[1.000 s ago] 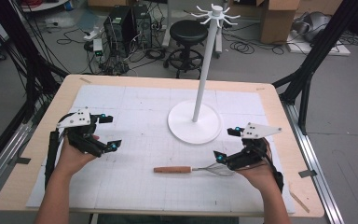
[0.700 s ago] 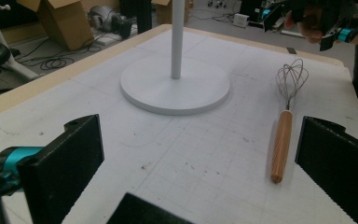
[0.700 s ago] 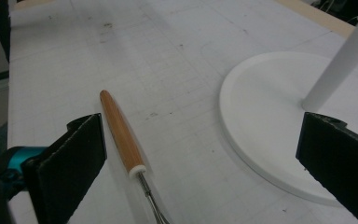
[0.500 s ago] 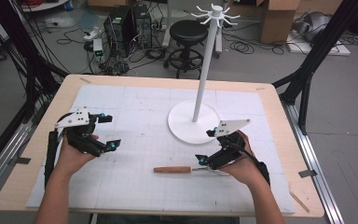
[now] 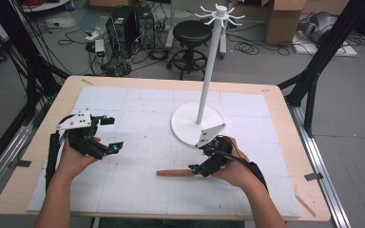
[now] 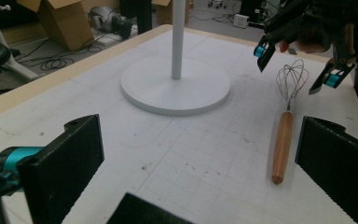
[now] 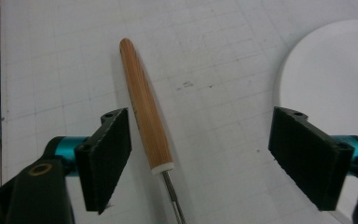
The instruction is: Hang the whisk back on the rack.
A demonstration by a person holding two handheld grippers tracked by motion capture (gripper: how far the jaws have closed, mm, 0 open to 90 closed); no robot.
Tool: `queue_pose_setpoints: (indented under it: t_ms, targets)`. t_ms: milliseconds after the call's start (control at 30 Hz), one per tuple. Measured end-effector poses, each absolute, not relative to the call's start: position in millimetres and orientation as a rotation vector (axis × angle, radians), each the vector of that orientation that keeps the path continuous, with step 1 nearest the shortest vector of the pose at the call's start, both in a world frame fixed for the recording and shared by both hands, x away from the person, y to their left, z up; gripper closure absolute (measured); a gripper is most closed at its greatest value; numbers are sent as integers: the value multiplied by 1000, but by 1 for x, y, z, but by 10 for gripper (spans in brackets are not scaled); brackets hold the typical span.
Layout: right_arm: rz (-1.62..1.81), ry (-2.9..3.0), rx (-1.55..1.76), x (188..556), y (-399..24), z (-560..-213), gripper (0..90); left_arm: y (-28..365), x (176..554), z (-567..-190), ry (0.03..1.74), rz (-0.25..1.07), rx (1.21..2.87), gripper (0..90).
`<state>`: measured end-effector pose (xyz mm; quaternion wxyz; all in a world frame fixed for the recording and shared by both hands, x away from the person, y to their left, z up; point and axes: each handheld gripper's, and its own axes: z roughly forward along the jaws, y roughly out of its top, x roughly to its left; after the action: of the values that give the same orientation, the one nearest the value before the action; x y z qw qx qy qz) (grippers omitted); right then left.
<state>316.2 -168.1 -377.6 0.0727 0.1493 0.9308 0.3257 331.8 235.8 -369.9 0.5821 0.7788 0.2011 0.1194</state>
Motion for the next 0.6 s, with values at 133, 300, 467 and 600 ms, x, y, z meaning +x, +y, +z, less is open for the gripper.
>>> queue_pose_setpoints:
  t_ms: [133,300,467,600]
  targets:
    - [933,2841,441,317,-163,-383,277,235,332,-370,470,280,1824,16]
    - [905,2885,434,318,-159,-388,344,234,332,-371,469,277,1824,16]
    - [857,2940,398,318,-154,-393,420,234,332,-371,471,280,1827,16]
    - [819,2965,381,316,-147,-397,447,234,332,-371,470,280,1828,16]
